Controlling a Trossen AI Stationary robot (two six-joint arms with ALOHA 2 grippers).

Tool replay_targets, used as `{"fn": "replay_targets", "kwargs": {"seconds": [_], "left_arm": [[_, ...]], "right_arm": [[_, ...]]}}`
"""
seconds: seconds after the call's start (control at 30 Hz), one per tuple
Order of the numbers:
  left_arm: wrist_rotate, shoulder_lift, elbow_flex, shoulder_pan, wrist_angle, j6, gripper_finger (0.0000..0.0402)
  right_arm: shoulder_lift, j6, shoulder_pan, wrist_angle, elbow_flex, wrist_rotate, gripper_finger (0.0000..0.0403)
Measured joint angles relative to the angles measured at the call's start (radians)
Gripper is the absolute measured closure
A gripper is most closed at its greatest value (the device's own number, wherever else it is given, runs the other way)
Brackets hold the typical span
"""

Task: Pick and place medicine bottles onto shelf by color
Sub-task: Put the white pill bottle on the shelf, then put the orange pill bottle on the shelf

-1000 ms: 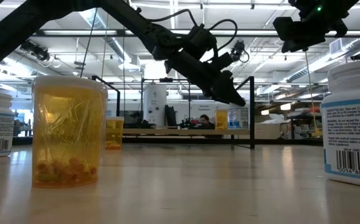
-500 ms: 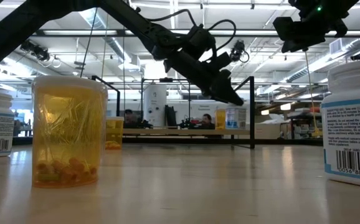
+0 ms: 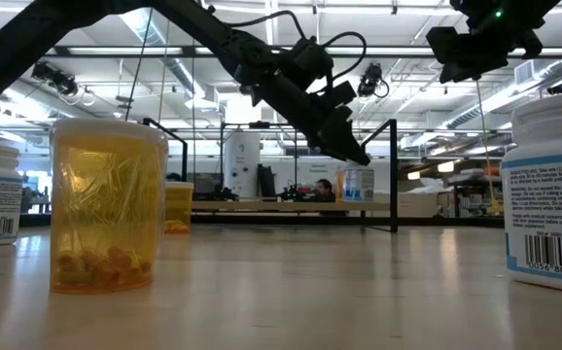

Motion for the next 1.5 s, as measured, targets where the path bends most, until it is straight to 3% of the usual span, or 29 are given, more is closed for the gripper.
{"fn": "replay_targets", "kwargs": {"seconds": [0.63,1.07,1.37,1.5], "left_arm": [[0.000,-0.009,-0.001,0.001,-0.032,0.000,0.0178],[-0.068,-0.030,-0.008,0.001,-0.046,0.001,0.0095],[-0.065,-0.080,-0.006,-0.008,-0.096,0.001,0.0060],[-0.065,-0.086,-0.005,-0.021,-0.199,0.000,0.0059]], "right_arm": [[0.000,0.000,0.000,0.000,0.000,-0.004,0.0268],[0.000,-0.012,0.001,0.000,0.000,-0.004,0.0266],[0.000,-0.018,0.003,0.000,0.000,-0.008,0.0226],[0.000,-0.029,0.003,0.000,0.000,-0.008,0.0212]]}}
